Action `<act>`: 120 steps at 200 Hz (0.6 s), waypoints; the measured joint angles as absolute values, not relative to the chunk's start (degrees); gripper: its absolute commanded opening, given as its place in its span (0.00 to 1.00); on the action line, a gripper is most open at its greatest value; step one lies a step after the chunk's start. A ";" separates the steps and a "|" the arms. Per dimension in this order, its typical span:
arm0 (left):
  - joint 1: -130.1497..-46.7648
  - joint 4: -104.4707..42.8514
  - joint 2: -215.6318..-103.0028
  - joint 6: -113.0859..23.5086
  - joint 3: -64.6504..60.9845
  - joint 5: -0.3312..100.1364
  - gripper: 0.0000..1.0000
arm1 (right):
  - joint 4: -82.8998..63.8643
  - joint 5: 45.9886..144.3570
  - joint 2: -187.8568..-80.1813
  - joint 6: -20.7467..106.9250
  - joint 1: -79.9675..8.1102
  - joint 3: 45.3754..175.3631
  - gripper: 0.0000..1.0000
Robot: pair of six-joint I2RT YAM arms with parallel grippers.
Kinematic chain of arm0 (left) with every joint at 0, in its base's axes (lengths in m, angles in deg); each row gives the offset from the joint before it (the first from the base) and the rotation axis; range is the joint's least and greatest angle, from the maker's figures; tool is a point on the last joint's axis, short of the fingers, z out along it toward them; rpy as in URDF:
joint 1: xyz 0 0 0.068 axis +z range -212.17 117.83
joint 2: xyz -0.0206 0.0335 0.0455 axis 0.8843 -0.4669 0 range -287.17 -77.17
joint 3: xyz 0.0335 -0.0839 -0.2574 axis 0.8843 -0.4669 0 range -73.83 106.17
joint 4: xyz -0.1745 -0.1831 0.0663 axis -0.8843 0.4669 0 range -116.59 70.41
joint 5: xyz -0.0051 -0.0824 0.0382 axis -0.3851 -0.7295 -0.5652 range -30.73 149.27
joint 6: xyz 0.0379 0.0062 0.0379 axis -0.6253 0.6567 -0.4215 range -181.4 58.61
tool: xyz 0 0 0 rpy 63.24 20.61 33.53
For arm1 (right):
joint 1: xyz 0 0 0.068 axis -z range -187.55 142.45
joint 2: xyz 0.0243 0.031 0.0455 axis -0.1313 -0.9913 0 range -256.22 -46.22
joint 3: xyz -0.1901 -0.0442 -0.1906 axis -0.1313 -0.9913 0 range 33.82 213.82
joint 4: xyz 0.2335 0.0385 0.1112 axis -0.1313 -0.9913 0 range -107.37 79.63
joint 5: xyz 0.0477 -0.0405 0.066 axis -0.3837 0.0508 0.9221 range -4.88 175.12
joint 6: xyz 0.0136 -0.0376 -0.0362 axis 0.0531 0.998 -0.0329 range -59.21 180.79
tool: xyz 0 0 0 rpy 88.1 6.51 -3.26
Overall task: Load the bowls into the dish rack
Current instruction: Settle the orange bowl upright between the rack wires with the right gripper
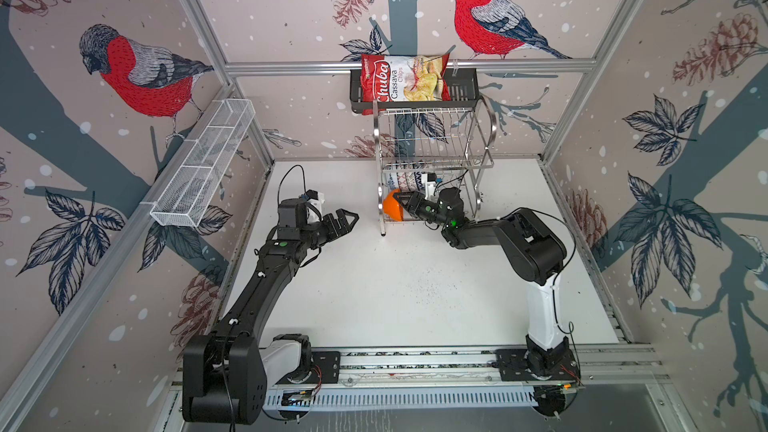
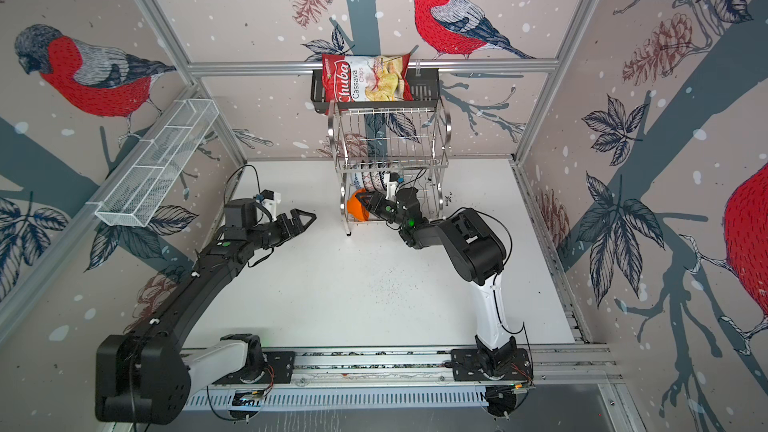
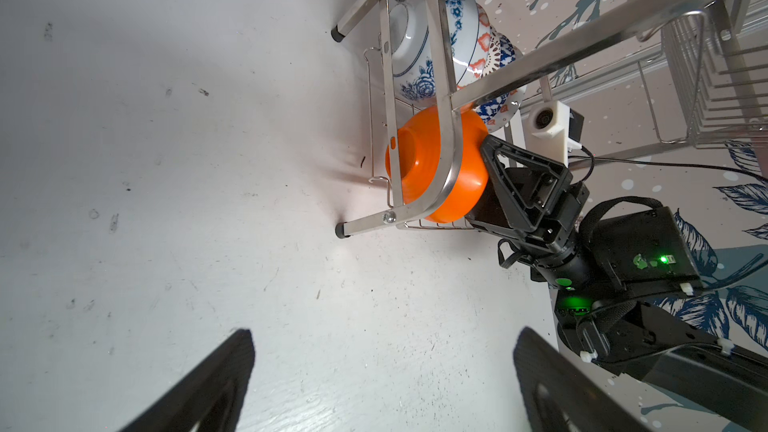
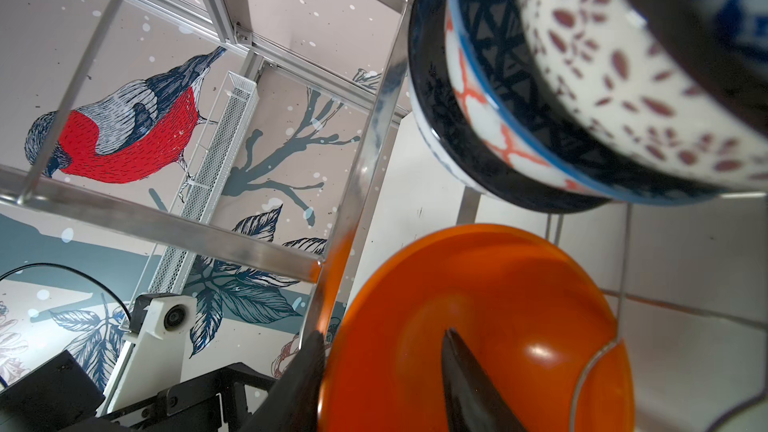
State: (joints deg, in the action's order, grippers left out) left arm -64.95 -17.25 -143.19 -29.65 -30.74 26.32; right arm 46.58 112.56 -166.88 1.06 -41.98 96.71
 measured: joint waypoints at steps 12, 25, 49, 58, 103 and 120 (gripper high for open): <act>-64.95 -17.25 -143.19 -29.65 -30.74 26.32 0.98 | 46.60 112.52 -166.64 1.06 -41.98 96.36 0.52; -64.95 -17.25 -143.19 -29.65 -30.74 26.32 0.98 | 46.67 112.41 -166.42 1.04 -41.96 96.01 0.54; -64.95 -17.25 -143.19 -29.65 -30.74 26.32 0.98 | 47.08 112.34 -165.76 0.96 -41.96 94.98 0.57; -64.95 -17.25 -143.19 -29.65 -30.74 26.32 0.98 | 47.41 112.36 -165.55 0.76 -41.98 94.61 0.58; -64.93 -17.25 -143.19 -29.65 -30.74 26.32 0.98 | 47.59 112.78 -164.98 0.19 -42.27 94.11 0.62; -64.93 -17.25 -143.19 -29.65 -30.74 26.32 0.97 | 47.89 112.80 -164.98 -0.01 -42.35 94.07 0.64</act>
State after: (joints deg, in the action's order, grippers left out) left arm -64.93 -17.25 -143.19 -29.65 -30.74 26.32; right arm 47.89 112.80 -164.98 -0.01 -42.35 94.07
